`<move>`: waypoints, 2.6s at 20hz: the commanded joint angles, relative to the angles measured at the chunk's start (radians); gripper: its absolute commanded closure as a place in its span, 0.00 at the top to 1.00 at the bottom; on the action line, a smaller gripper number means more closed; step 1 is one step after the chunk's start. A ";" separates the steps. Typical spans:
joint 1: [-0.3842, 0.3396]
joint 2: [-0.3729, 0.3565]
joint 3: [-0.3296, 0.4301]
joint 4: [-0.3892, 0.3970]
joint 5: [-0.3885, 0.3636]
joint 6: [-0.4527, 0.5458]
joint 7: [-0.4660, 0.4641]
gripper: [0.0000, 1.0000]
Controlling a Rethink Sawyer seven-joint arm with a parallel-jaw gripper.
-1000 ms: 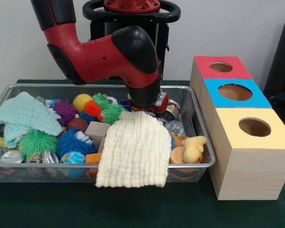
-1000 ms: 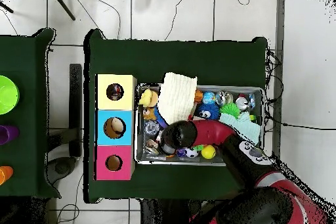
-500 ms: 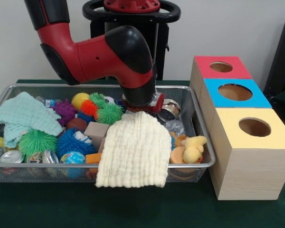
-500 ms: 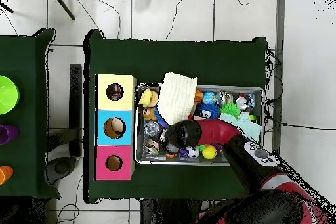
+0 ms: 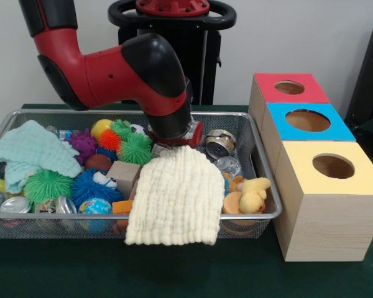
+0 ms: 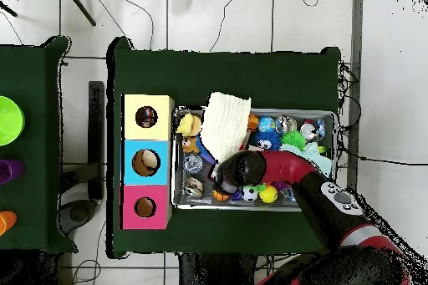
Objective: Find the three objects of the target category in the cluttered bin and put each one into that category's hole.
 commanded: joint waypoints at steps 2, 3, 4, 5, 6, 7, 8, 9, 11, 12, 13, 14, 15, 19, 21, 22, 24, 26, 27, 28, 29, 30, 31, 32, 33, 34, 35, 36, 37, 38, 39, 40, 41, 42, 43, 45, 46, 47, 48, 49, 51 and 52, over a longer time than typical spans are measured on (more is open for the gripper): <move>-0.054 0.007 0.020 -0.162 -0.124 0.128 -0.412 0.00; -0.054 0.009 0.022 -0.166 -0.124 0.131 -0.419 0.00; -0.055 0.011 0.023 -0.171 -0.124 0.135 -0.425 0.00; -0.055 0.013 0.024 -0.174 -0.125 0.137 -0.432 0.00; -0.056 0.015 0.025 -0.178 -0.124 0.141 -0.437 0.00; -0.057 0.016 0.027 -0.180 -0.126 0.142 -0.442 0.00; -0.057 0.022 0.028 -0.188 -0.126 0.146 -0.448 0.00; -0.058 0.025 0.030 -0.192 -0.127 0.147 -0.453 0.00; -0.060 0.028 0.032 -0.196 -0.129 0.150 -0.462 0.00; -0.060 0.031 0.033 -0.201 -0.130 0.152 -0.467 0.00; -0.060 0.032 0.034 -0.204 -0.130 0.155 -0.470 0.00; -0.060 0.033 0.035 -0.206 -0.130 0.156 -0.474 0.00; -0.061 0.033 0.036 -0.205 -0.131 0.156 -0.476 0.00; -0.066 0.035 0.040 -0.209 -0.134 0.162 -0.490 0.00; -0.069 0.038 0.043 -0.213 -0.136 0.166 -0.497 0.00; -0.071 0.041 0.045 -0.216 -0.137 0.168 -0.502 0.00; -0.073 0.045 0.049 -0.223 -0.139 0.176 -0.514 0.00; -0.076 0.050 0.053 -0.233 -0.141 0.185 -0.528 0.00; -0.076 0.052 0.055 -0.237 -0.141 0.191 -0.534 0.00; -0.073 0.053 0.057 -0.243 -0.141 0.197 -0.537 0.00; -0.072 0.055 0.059 -0.247 -0.140 0.203 -0.540 0.00; -0.073 0.059 0.059 -0.259 -0.140 0.212 -0.549 0.00; -0.071 0.059 0.060 -0.262 -0.139 0.217 -0.549 0.00; -0.070 0.056 0.059 -0.255 -0.140 0.214 -0.545 0.00; -0.069 0.055 0.059 -0.255 -0.139 0.216 -0.543 0.00; -0.068 0.052 0.059 -0.252 -0.139 0.216 -0.541 0.00; -0.067 0.050 0.059 -0.250 -0.138 0.217 -0.538 0.00; -0.066 0.049 0.058 -0.248 -0.137 0.217 -0.536 0.00; -0.065 0.046 0.058 -0.245 -0.137 0.217 -0.531 0.00; -0.063 0.043 0.057 -0.243 -0.136 0.217 -0.527 0.00; -0.061 0.038 0.056 -0.239 -0.134 0.218 -0.520 0.00; -0.059 0.033 0.054 -0.235 -0.132 0.218 -0.513 0.00; -0.056 0.027 0.052 -0.229 -0.129 0.219 -0.503 0.00; -0.050 0.019 0.048 -0.222 -0.124 0.223 -0.486 0.00; -0.045 0.010 0.044 -0.212 -0.119 0.225 -0.466 0.00; -0.031 -0.010 0.036 -0.190 -0.108 0.223 -0.423 0.00; -0.023 -0.019 0.033 -0.178 -0.103 0.219 -0.401 0.00; -0.016 -0.028 0.030 -0.165 -0.096 0.216 -0.378 0.00; -0.009 -0.034 0.028 -0.155 -0.087 0.214 -0.357 0.00; -0.001 -0.042 0.026 -0.143 -0.079 0.212 -0.335 0.00; 0.017 -0.059 0.018 -0.121 -0.068 0.200 -0.287 0.00; 0.027 -0.068 0.012 -0.110 -0.063 0.192 -0.262 0.00</move>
